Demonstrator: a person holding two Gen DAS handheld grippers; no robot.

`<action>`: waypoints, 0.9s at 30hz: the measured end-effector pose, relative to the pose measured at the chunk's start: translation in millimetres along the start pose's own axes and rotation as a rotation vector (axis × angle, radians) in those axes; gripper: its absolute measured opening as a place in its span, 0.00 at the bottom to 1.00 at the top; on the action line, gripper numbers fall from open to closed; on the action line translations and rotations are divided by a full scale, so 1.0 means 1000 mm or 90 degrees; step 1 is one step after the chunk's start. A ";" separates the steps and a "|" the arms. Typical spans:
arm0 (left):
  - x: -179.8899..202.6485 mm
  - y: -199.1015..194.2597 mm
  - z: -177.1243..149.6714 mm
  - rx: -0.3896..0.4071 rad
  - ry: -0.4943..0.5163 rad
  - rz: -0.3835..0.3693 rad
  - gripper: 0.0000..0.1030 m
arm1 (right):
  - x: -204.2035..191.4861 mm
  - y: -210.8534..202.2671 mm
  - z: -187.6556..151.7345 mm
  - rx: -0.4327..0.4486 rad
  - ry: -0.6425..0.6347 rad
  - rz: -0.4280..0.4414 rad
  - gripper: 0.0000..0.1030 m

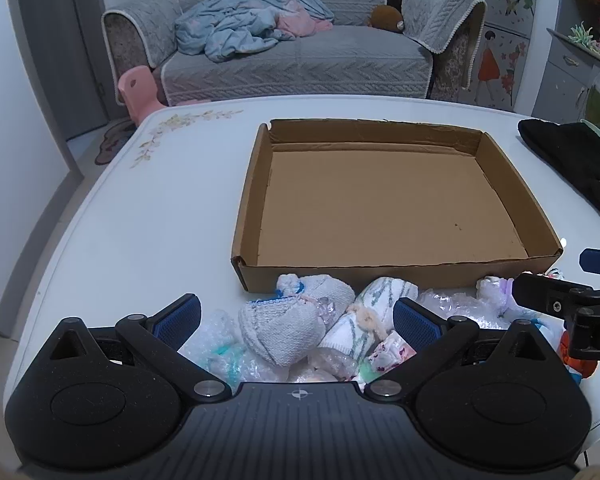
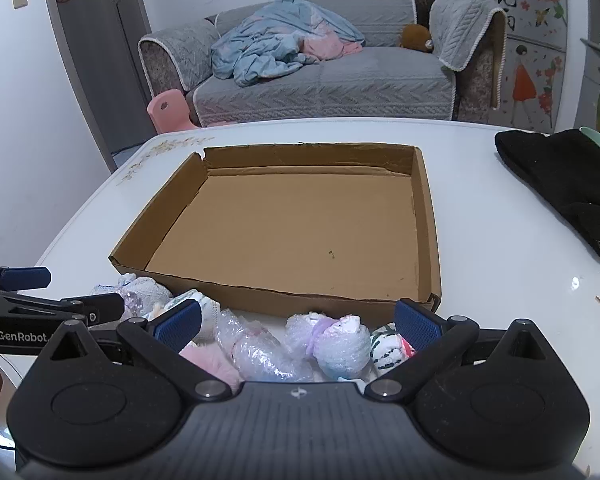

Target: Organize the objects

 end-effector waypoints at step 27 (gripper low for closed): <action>-0.017 -0.007 0.003 0.018 -0.007 -0.004 0.99 | 0.006 -0.004 0.002 0.011 0.000 -0.002 1.00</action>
Point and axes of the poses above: each gripper's, at about its wrist camera, not at the fingertips, and y roughly the way its jaws point, x to its right, z to its top, the point moved 4 cm from there along y, roughly the way its jaws point, and after that the axes turned 12 degrees about -y, right-handed, at the moved point
